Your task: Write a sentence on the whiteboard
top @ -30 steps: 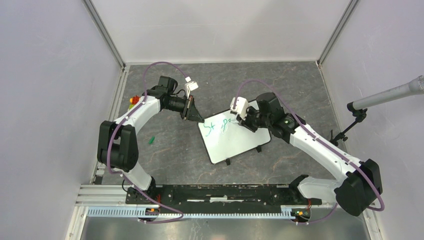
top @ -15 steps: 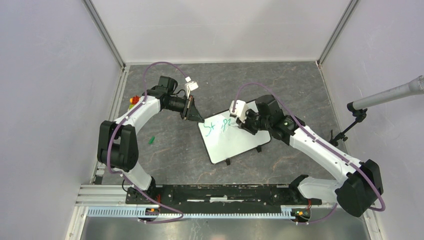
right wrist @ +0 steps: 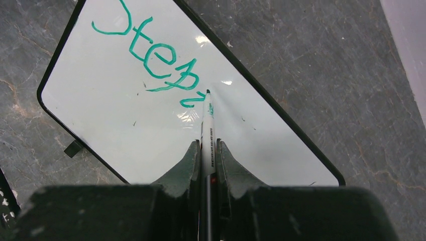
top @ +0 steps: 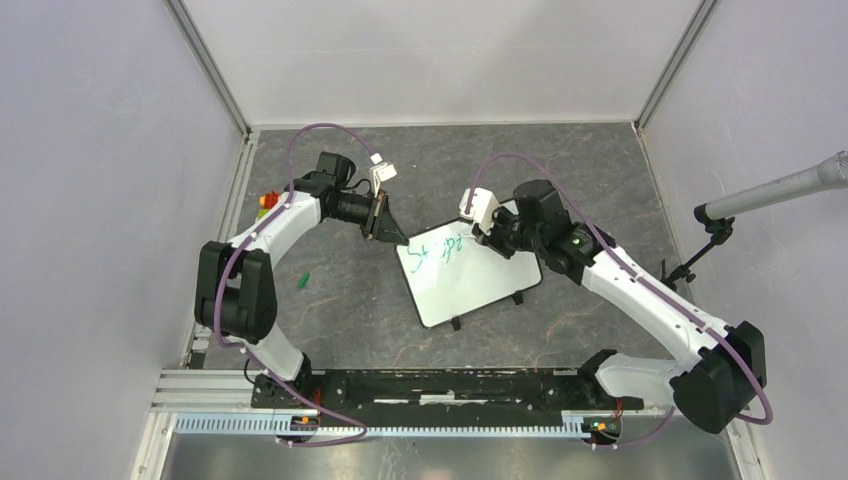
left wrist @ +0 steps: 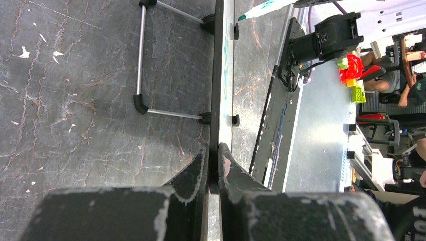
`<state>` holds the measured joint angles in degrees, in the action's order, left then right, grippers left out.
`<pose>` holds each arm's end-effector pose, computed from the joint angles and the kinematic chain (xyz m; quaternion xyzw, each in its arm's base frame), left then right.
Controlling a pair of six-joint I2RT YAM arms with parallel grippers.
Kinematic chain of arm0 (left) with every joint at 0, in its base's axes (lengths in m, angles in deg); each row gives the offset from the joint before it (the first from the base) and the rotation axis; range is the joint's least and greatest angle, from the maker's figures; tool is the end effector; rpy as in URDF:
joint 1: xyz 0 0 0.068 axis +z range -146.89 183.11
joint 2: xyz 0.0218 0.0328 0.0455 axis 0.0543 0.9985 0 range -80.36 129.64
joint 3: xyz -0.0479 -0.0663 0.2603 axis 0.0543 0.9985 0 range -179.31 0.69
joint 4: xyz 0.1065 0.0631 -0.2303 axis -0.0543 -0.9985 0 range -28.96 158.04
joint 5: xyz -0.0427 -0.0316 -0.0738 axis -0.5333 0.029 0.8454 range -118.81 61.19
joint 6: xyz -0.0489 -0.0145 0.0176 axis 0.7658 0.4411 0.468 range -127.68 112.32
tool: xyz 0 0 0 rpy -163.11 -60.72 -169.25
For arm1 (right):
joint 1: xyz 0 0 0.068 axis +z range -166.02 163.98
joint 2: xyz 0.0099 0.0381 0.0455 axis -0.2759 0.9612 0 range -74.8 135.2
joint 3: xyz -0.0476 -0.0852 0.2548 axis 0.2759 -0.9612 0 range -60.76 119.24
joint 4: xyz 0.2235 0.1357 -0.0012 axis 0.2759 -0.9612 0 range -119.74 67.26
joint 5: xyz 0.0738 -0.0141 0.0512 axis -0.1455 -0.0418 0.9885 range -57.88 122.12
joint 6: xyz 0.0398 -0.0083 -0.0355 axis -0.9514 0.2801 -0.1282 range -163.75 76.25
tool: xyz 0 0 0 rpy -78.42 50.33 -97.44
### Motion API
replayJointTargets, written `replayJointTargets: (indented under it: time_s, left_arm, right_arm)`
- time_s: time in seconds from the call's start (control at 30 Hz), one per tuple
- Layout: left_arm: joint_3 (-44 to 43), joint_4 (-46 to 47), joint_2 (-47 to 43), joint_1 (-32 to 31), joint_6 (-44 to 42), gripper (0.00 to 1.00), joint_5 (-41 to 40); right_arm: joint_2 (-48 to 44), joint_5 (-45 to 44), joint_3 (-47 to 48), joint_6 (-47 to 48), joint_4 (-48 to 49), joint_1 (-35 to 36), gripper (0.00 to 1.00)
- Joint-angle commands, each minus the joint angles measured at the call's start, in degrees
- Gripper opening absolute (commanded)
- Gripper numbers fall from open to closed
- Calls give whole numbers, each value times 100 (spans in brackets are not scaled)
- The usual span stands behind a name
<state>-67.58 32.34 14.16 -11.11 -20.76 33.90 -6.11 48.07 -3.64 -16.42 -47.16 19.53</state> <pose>0.3117 -0.1116 0.2424 0.3180 0.7753 -0.5069 0.2018 0.2089 0.1613 0.3055 -0.5139 0.7200 0.1555 0.4397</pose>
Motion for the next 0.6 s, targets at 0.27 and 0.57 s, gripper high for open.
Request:
replayJointTargets:
  time_s: [0.27,0.57]
  left_arm:
    - [-72,-51,64,-46,-287,3,-211]
    - [-73,-50,88,-46,-298,2,-215]
  right_arm:
    - [255,-278,228,30,236,-4,0]
    - [107,-248,102,70,119,-4,0]
